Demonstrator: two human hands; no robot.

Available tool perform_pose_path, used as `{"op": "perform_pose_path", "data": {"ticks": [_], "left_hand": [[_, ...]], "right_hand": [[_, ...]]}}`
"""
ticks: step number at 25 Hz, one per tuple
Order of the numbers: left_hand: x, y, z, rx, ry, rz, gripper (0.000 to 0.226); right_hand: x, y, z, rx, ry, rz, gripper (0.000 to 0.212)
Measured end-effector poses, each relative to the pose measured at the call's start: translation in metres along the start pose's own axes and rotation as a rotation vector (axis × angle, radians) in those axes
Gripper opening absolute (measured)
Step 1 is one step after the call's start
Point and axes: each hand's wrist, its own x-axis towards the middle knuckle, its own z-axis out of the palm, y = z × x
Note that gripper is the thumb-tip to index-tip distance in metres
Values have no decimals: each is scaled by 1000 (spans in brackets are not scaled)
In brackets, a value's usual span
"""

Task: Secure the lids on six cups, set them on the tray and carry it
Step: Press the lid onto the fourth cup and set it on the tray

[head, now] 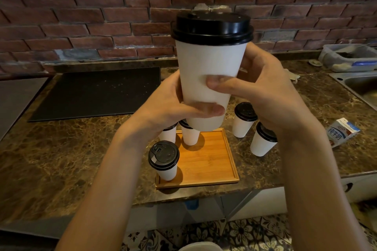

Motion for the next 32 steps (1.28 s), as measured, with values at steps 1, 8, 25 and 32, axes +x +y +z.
{"op": "perform_pose_path", "data": {"ticks": [1,8,25,32], "left_hand": [[0,1,0,3,-2,-1,72],[-1,-3,4,-47,82,7,66],[0,-9,20,97,294,39,66],[3,-7,14,115,251,45,61]], "right_hand": [[-1,1,0,-4,-9,5,59],[0,-2,3,-46,15,46,71],[-1,4,23,-158,210,130,75],[2,-1,20,-136,214,97,72]]}}
